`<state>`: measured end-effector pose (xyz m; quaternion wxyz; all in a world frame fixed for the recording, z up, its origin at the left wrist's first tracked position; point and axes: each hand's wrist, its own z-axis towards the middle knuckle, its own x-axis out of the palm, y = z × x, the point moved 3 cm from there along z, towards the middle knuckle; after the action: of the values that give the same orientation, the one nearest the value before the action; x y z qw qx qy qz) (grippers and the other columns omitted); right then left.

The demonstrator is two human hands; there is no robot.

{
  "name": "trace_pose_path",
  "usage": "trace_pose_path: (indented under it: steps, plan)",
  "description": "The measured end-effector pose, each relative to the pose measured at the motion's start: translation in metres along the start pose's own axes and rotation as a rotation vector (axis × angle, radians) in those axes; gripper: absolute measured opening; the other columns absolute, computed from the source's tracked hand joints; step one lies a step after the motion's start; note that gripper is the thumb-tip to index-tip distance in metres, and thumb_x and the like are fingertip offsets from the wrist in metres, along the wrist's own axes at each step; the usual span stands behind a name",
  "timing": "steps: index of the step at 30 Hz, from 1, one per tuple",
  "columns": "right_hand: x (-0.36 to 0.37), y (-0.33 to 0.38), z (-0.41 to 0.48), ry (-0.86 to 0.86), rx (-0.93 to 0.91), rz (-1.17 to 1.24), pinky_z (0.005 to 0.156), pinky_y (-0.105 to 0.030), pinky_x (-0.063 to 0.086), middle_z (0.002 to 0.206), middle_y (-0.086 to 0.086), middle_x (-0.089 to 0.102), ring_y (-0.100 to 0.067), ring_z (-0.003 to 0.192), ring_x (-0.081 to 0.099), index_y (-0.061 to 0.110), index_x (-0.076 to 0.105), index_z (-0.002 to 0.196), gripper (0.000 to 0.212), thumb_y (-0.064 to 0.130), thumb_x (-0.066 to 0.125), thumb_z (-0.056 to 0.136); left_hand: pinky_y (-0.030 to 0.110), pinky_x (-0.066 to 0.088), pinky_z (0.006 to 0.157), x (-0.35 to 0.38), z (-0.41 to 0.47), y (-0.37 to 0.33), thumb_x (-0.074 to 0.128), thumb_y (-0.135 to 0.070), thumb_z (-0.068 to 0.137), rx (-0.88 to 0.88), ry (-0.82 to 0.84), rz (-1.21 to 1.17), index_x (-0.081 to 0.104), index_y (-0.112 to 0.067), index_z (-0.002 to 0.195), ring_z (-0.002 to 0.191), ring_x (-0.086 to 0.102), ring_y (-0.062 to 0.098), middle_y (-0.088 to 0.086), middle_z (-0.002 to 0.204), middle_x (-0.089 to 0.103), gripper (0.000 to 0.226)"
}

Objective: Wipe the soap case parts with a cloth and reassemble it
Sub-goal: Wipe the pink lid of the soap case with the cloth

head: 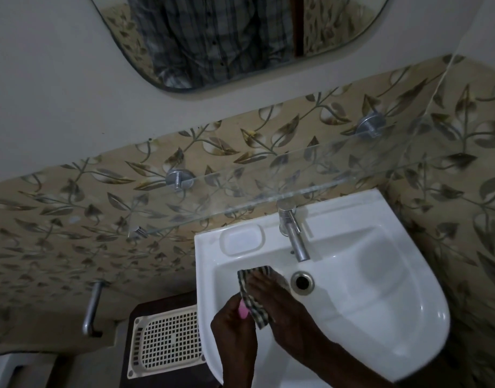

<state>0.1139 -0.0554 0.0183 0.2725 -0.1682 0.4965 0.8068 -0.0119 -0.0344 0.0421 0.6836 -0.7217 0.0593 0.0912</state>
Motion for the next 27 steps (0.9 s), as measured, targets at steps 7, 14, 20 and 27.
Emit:
trace_pose_path:
  steps: [7, 14, 20, 27]
  plan:
    - [0.005, 0.021, 0.007, -0.048, 0.088, 0.076, 0.116, -0.031, 0.034, 0.144, -0.003, 0.053, -0.021, 0.138, 0.045, 0.007, 0.057, 0.134, 0.036, 0.008, 0.038, 0.104, 0.023, 0.051, 0.06, -0.005, 0.008, -0.001, 0.066, -0.016, 0.084, 0.038, 0.013, -0.045, 0.079, -0.017, 0.078, 0.065, 0.065, 0.006, -0.001, 0.066, 0.075, 0.014]
    - [-0.011, -0.011, 0.038, -0.101, 0.452, 0.227, 0.093, -0.013, 0.047, 0.116, 0.007, 0.067, -0.012, 0.111, 0.064, 0.03, 0.059, 0.12, 0.051, -0.01, 0.049, 0.091, 0.03, 0.056, 0.058, -0.009, 0.004, 0.004, 0.087, -0.01, 0.073, -0.026, -0.114, -0.03, 0.081, -0.034, 0.077, 0.063, 0.069, 0.009, 0.002, 0.07, 0.076, 0.025]
    - [-0.025, -0.023, 0.042, -0.095, 0.415, 0.109, 0.094, -0.018, 0.05, 0.12, 0.014, 0.069, -0.002, 0.114, 0.062, 0.03, 0.061, 0.126, 0.036, 0.007, 0.049, 0.101, 0.033, 0.054, 0.064, -0.007, 0.021, -0.015, 0.081, -0.019, 0.076, 0.014, 0.063, -0.021, 0.074, -0.023, 0.078, 0.068, 0.067, 0.012, 0.003, 0.073, 0.074, 0.009]
    - [-0.014, -0.007, 0.031, -0.127, 0.33, 0.07, 0.089, -0.013, 0.049, 0.105, 0.02, 0.069, 0.006, 0.104, 0.061, 0.008, 0.066, 0.117, 0.027, 0.015, 0.052, 0.095, 0.028, 0.036, 0.048, 0.015, 0.028, -0.028, 0.068, -0.034, 0.094, 0.088, 0.18, 0.388, 0.063, -0.006, 0.064, 0.046, 0.044, 0.009, 0.007, 0.051, 0.055, 0.041]
